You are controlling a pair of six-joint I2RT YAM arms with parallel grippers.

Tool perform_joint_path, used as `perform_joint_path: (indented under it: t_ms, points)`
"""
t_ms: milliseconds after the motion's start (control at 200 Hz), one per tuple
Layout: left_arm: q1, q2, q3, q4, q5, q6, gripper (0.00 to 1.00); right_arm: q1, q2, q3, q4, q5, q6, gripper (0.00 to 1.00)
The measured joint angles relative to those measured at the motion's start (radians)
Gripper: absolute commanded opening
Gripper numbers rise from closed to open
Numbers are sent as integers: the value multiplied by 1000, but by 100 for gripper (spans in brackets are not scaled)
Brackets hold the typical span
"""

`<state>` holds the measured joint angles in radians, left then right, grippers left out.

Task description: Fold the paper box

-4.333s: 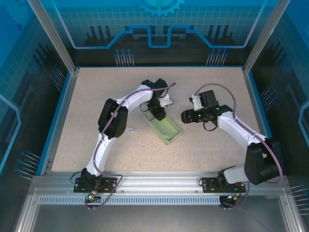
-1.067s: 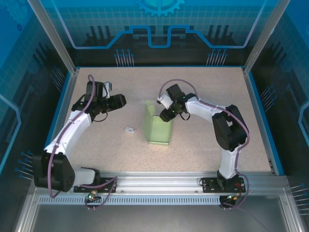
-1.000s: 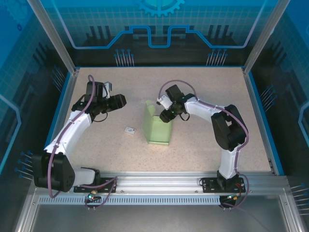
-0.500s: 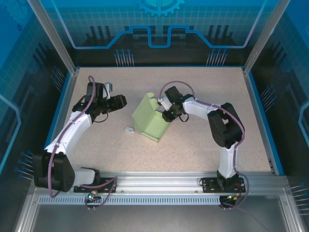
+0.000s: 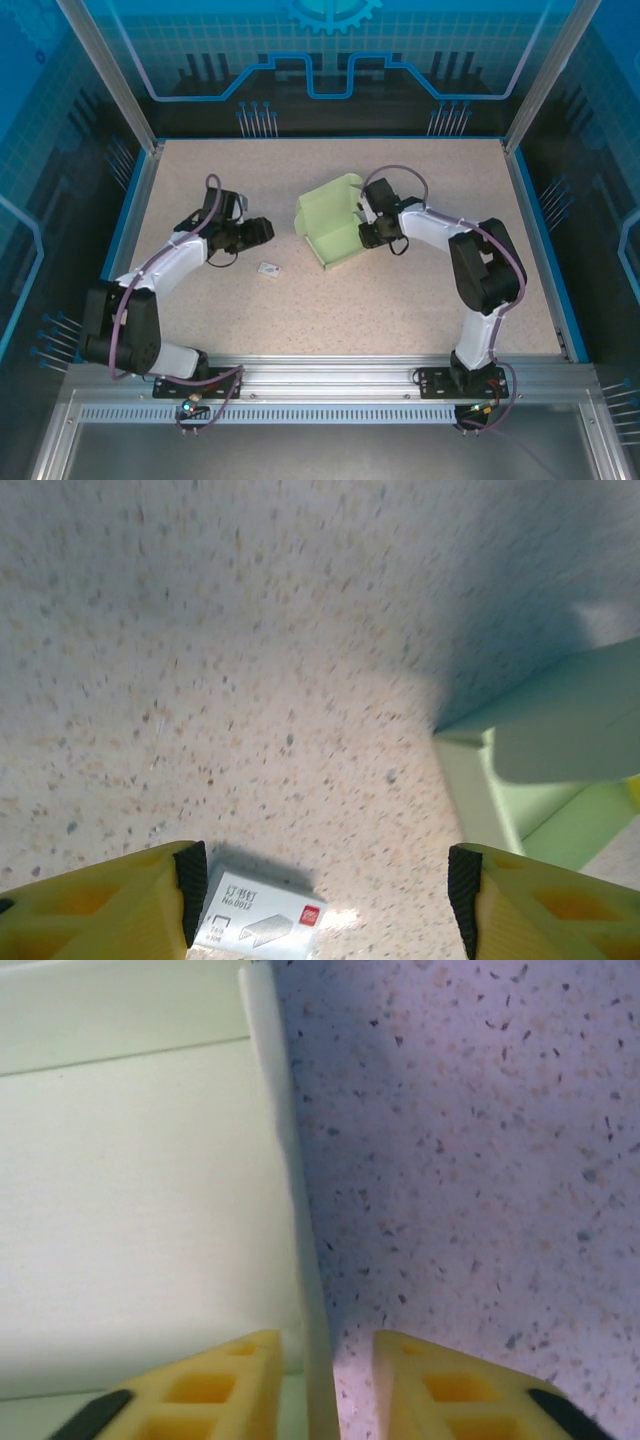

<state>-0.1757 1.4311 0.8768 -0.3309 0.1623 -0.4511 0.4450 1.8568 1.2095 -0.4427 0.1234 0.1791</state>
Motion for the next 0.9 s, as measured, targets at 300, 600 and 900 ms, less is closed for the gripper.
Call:
perform_joint_path:
  t_ms: [300,600,900]
  points:
    - [-125,16,-112,4,-91,-69,70,0,-108,-39,8,8,30,60]
    - [-180,15,-159,2,-152,-131,71,8,-127,-39,6,8,21,61]
    - [-196,62,-158,61,-129,-161,69,12,-127,-39,5,9,10,61]
